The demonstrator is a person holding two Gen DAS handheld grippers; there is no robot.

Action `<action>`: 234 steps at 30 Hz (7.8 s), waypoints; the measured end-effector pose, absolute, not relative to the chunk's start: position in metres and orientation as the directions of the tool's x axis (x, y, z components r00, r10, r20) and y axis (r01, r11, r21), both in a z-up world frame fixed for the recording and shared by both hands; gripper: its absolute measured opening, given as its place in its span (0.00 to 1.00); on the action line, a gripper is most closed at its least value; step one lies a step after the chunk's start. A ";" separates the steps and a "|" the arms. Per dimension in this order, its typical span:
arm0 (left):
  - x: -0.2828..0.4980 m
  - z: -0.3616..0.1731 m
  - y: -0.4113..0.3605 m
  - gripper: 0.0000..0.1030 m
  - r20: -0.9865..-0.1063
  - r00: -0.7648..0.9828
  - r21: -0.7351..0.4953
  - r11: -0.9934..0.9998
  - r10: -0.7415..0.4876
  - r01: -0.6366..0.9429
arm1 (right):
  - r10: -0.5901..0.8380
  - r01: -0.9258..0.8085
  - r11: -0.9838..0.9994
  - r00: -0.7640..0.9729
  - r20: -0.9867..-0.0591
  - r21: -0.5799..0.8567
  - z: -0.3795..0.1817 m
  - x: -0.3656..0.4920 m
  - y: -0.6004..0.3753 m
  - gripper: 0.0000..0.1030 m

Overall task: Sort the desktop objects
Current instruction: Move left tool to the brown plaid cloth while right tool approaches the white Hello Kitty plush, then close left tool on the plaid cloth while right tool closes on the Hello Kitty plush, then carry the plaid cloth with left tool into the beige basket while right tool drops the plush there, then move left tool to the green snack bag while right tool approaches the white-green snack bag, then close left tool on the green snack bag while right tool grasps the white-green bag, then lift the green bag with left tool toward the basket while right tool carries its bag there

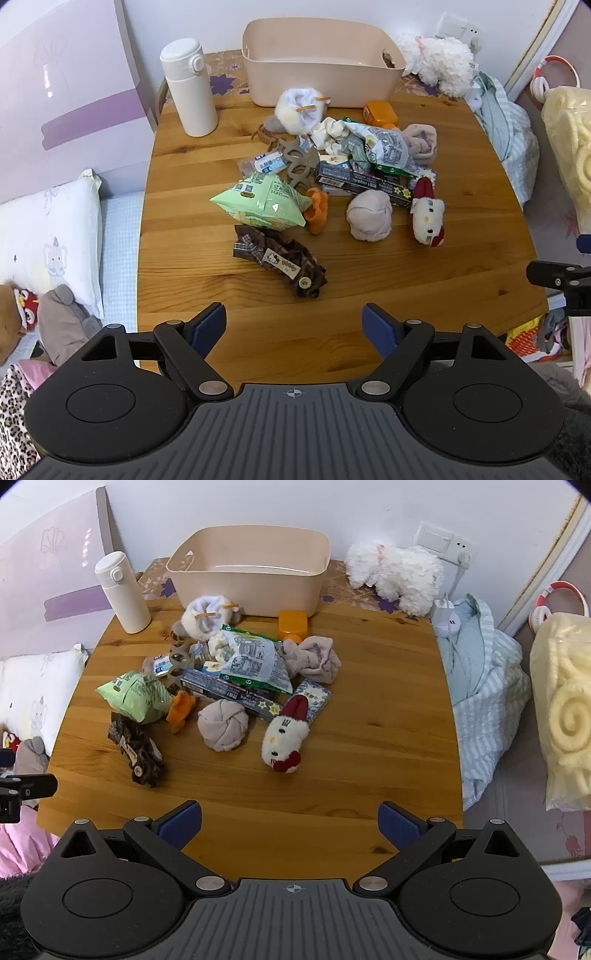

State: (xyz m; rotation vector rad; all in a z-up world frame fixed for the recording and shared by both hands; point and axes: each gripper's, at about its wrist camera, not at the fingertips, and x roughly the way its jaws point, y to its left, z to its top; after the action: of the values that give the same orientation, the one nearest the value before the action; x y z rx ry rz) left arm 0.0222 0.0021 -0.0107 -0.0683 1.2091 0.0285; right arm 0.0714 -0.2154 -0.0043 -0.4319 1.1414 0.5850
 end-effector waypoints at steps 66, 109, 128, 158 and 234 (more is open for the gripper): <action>0.138 -0.200 0.017 0.53 -0.992 0.109 0.003 0.901 0.056 -0.434 | 0.185 -0.501 0.853 0.025 -0.982 0.148 -0.201 0.206 -0.161 0.56; 0.263 -0.011 0.027 0.42 -0.858 0.513 -0.041 0.991 0.029 -0.125 | 0.502 -0.662 0.708 0.224 -0.836 0.248 -0.036 0.318 -0.136 0.37; 0.434 -0.063 0.017 0.41 -0.854 0.518 -0.015 0.992 0.054 -0.127 | 0.444 -0.634 0.746 0.247 -0.861 0.203 -0.081 0.392 -0.009 0.37; 0.389 -0.051 0.006 0.75 -0.832 0.548 0.091 0.996 0.079 -0.004 | 0.510 -0.727 0.660 0.248 -0.824 0.190 -0.053 0.327 -0.033 1.00; 0.222 -0.111 0.071 0.71 -0.948 0.270 -0.154 0.986 -0.167 0.069 | 0.557 -0.778 0.549 0.068 -0.828 0.305 -0.081 0.260 -0.119 0.66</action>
State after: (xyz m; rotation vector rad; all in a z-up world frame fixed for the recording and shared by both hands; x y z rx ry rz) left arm 0.2220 0.0712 -0.1112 -0.0876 1.2884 -0.1598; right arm 0.2604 -0.1186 -0.0810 -0.2433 1.1103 1.0203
